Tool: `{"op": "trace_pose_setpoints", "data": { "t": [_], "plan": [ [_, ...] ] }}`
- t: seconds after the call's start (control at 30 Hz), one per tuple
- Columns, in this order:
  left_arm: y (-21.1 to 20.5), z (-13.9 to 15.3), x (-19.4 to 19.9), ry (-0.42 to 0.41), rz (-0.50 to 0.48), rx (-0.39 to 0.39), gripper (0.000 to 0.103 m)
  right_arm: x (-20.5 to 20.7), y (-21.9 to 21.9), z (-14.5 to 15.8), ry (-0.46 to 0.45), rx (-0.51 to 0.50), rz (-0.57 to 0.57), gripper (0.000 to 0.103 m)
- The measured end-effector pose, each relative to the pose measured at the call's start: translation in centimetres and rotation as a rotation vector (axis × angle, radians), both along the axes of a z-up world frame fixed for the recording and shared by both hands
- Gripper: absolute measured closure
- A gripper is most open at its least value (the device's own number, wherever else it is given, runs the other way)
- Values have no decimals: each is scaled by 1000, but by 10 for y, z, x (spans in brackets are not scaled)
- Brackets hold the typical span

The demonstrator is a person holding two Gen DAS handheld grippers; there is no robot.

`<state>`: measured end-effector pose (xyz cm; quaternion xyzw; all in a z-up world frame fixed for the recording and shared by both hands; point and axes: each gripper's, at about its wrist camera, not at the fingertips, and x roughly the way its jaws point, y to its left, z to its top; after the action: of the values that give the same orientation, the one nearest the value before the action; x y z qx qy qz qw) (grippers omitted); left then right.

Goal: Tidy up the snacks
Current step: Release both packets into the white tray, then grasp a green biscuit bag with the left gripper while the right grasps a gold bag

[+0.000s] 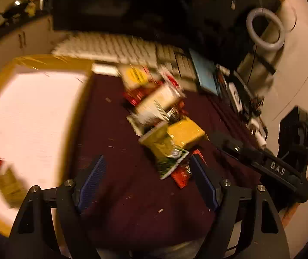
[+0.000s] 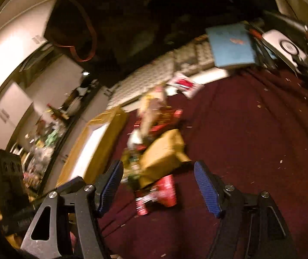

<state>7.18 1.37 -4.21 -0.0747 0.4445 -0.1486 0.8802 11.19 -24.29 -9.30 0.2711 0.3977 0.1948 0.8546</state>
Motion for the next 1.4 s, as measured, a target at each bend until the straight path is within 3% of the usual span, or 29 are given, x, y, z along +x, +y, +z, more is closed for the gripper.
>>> {"op": "trace_pose_setpoints", "data": {
  "t": [0.13, 0.2, 0.27, 0.3, 0.4, 0.57, 0.87, 1.0, 1.23, 1.4],
  "plan": [
    [-17, -15, 24, 44, -9, -17, 24, 19, -4, -14, 66, 10, -13, 40],
    [-19, -21, 32, 74, 12, -15, 31, 27, 1, -17, 78, 21, 1, 44],
    [-19, -28, 38, 114, 10, -43, 52, 29, 9, -16, 78, 20, 32, 47],
    [-18, -30, 37, 124, 14, -48, 52, 29, 15, -16, 75, 21, 50, 53],
    [-18, -31, 30, 77, 28, -37, 57, 28, 24, -15, 51, -6, 63, 68],
    [-5, -31, 26, 63, 48, -100, 67, 13, 26, -3, -60, 7, 86, 80],
    [10, -15, 1, 2, 77, -148, 73, -15, 15, 20, -235, 3, 4, 83],
    [27, 6, -16, -45, 87, -178, 73, -27, 17, 27, -243, 44, 19, 83],
    [97, 50, -35, -145, 227, -175, 73, -47, 56, 72, -326, 53, 96, 83],
    [160, 58, -32, -181, 374, -149, 73, -31, 119, 93, -329, 40, 212, 83]
  ]
}}
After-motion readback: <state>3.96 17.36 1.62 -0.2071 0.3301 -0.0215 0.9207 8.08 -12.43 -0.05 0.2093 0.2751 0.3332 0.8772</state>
